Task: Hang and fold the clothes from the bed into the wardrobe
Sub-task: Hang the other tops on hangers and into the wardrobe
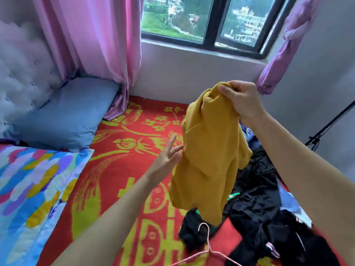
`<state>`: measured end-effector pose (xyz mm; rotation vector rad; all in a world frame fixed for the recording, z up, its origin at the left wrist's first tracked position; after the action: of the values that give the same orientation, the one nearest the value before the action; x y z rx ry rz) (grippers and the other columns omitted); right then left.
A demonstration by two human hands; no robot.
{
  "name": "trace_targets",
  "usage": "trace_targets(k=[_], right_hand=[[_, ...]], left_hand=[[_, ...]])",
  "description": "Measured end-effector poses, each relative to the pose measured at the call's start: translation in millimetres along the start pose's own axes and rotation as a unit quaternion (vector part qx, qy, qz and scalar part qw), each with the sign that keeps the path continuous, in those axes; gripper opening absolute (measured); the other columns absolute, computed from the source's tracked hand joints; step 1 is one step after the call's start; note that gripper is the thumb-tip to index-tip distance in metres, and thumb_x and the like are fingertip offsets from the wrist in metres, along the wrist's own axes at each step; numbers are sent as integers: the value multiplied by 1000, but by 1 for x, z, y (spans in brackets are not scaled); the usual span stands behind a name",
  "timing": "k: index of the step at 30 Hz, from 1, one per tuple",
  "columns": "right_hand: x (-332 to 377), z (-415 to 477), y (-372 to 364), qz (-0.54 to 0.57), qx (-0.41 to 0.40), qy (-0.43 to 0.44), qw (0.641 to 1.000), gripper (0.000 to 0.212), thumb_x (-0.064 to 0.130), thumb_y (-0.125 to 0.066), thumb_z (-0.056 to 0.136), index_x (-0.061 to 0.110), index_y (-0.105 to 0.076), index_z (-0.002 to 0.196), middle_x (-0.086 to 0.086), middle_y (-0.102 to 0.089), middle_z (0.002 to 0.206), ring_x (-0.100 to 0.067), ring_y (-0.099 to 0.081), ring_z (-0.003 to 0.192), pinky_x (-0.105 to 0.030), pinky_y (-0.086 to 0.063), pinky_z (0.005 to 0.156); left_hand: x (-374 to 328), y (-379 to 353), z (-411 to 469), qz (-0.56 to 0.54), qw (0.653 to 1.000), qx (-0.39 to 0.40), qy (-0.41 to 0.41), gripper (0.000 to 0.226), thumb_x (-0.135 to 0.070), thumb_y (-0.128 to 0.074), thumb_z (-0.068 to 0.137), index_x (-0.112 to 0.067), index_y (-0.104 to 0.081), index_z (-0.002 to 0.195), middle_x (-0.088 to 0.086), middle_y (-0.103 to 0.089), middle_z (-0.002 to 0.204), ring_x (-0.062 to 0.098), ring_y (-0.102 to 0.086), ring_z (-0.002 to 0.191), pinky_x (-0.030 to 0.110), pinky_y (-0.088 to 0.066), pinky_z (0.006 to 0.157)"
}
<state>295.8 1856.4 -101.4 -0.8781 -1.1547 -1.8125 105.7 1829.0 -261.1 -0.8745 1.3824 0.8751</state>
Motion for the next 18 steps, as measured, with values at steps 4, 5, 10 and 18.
trace_targets(k=[4, 5, 10, 18], right_hand=[[67, -3, -54, 39, -11, 34, 999, 19, 14, -63, 88, 23, -66, 71, 14, -65, 62, -3, -60, 65, -20, -52, 65], [81, -3, -66, 52, -14, 43, 998, 19, 12, -64, 88, 21, -66, 71, 11, -65, 63, -5, -59, 65, -22, -52, 66], [91, -8, -105, 67, -14, 20, 997, 22, 10, -66, 85, 17, -64, 64, 8, -57, 54, -6, -50, 54, -20, -42, 52], [-92, -88, -216, -61, 93, -285, 952, 25, 8, -62, 81, 4, -54, 58, -3, -42, 56, -15, -39, 54, -26, -29, 50]], left_hand=[[-66, 35, -15, -31, 996, -32, -83, 82, -69, -70, 58, -33, -38, 124, -23, -52, 109, -8, -59, 99, 5, -47, 70], [-79, 47, -20, -28, 992, -84, -95, 58, -52, -70, 72, -33, -40, 119, -23, -53, 103, -2, -59, 97, 5, -47, 68], [-99, 125, -41, 83, 953, -244, -158, 33, -21, -63, 89, -5, -60, 118, 4, -66, 100, 12, -56, 86, 3, -44, 67], [20, 172, -103, 300, 930, -185, 101, 33, -46, -64, 61, -16, -72, 71, 19, -68, 82, 31, -64, 92, 33, -45, 69]])
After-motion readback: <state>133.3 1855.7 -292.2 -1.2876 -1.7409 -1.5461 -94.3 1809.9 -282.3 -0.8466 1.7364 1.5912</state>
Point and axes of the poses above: each hand's wrist, its own z-axis towards the middle knuckle, its own y-axis out of the back of the hand, x = y × z, the point moved 1 cm from there along z, towards the middle knuckle
